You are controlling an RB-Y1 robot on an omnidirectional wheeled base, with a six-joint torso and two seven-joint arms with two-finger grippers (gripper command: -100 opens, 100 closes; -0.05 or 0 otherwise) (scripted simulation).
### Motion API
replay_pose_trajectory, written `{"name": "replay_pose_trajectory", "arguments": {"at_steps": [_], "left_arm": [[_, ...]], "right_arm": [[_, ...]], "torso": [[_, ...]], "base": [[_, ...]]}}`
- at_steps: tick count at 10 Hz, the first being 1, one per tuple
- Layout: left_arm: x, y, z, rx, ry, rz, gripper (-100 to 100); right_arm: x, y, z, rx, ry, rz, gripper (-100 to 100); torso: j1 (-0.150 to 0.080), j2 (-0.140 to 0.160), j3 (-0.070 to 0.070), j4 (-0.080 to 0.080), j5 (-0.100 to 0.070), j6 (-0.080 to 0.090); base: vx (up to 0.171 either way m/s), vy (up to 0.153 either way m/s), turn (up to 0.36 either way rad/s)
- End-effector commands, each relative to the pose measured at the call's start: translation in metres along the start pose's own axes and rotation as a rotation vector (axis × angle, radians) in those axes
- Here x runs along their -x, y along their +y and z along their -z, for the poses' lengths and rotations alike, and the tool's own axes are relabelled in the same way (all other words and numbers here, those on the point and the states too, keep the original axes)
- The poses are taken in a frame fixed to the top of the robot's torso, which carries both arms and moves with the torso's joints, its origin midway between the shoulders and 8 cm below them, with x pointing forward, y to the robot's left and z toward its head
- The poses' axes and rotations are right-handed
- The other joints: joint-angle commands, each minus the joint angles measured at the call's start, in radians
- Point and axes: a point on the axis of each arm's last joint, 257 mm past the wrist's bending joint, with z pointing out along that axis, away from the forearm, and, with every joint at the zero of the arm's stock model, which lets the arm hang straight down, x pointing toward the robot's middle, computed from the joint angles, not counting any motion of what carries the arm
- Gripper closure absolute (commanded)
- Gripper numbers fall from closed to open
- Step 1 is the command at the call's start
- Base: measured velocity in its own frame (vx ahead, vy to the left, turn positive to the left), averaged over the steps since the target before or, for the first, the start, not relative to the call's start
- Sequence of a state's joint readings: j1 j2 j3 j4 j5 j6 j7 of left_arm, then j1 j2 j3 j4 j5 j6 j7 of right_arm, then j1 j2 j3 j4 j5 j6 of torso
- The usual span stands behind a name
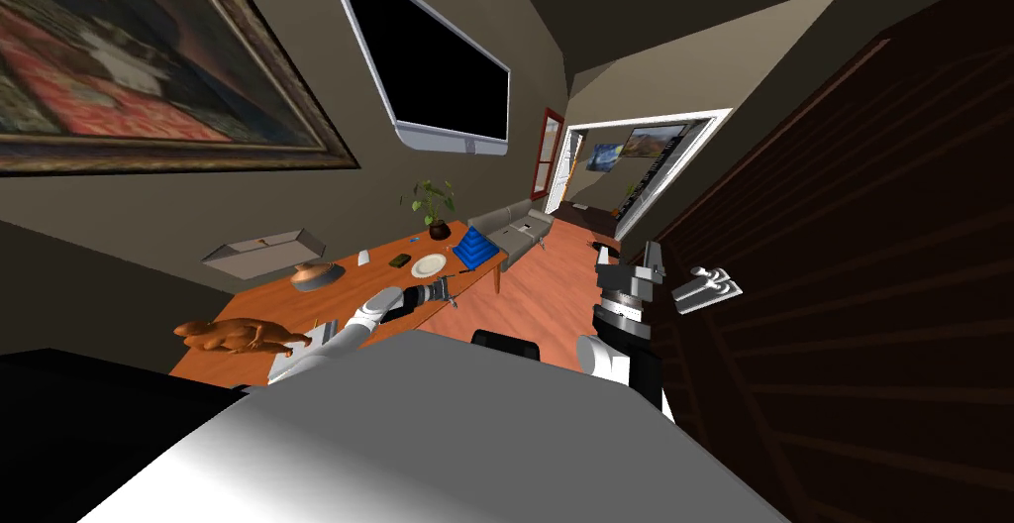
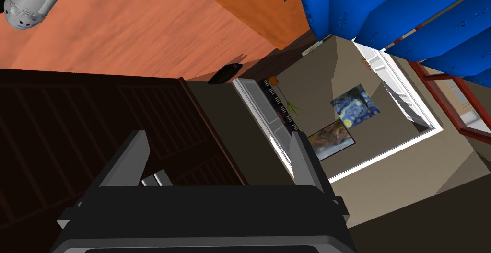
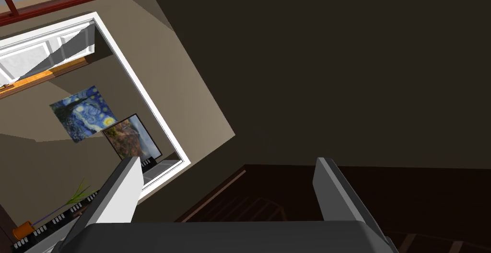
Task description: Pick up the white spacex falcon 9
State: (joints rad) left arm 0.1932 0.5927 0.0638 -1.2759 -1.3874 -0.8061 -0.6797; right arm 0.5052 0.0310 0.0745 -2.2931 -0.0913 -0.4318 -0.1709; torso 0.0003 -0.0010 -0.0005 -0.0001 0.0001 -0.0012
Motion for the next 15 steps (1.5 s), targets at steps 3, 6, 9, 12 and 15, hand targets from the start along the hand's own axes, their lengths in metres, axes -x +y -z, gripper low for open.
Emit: {"name": "replay_pose_trajectory", "arguments": {"at_steps": [3,6,9,12,15], "left_arm": [[-0.049,-0.015,0.016,-0.098,0.114,-0.13,-100],[-0.082,-0.03,0.031,-0.172,0.19,-0.196,-100],[-0.123,-0.046,0.057,-0.274,0.274,-0.277,-100],[-0.147,-0.058,0.074,-0.347,0.329,-0.334,-100],[-0.179,-0.073,0.104,-0.451,0.392,-0.392,-100]], "right_arm": [[0.0,0.0,0.0,0.0,0.0,0.0,0],[0.0,0.0,0.0,0.0,0.0,0.0,0],[0.0,0.0,0.0,0.0,0.0,0.0,0],[0.0,0.0,0.0,0.0,0.0,0.0,0],[0.0,0.0,0.0,0.0,0.0,0.0,0]], "torso": [[0.0,0.0,0.0,0.0,0.0,0.0],[0.0,-0.001,0.0,0.0,0.0,0.001],[0.0,-0.001,-0.001,0.0,0.0,0.0],[-0.001,-0.001,-0.001,0.0,0.0,0.0],[-0.001,-0.001,-0.001,0.0,0.0,0.0]], "base": [[0.009,-0.004,-0.167],[0.013,-0.003,-0.127],[0.021,-0.008,-0.149],[0.023,-0.009,-0.112],[0.027,-0.01,-0.135]]}}
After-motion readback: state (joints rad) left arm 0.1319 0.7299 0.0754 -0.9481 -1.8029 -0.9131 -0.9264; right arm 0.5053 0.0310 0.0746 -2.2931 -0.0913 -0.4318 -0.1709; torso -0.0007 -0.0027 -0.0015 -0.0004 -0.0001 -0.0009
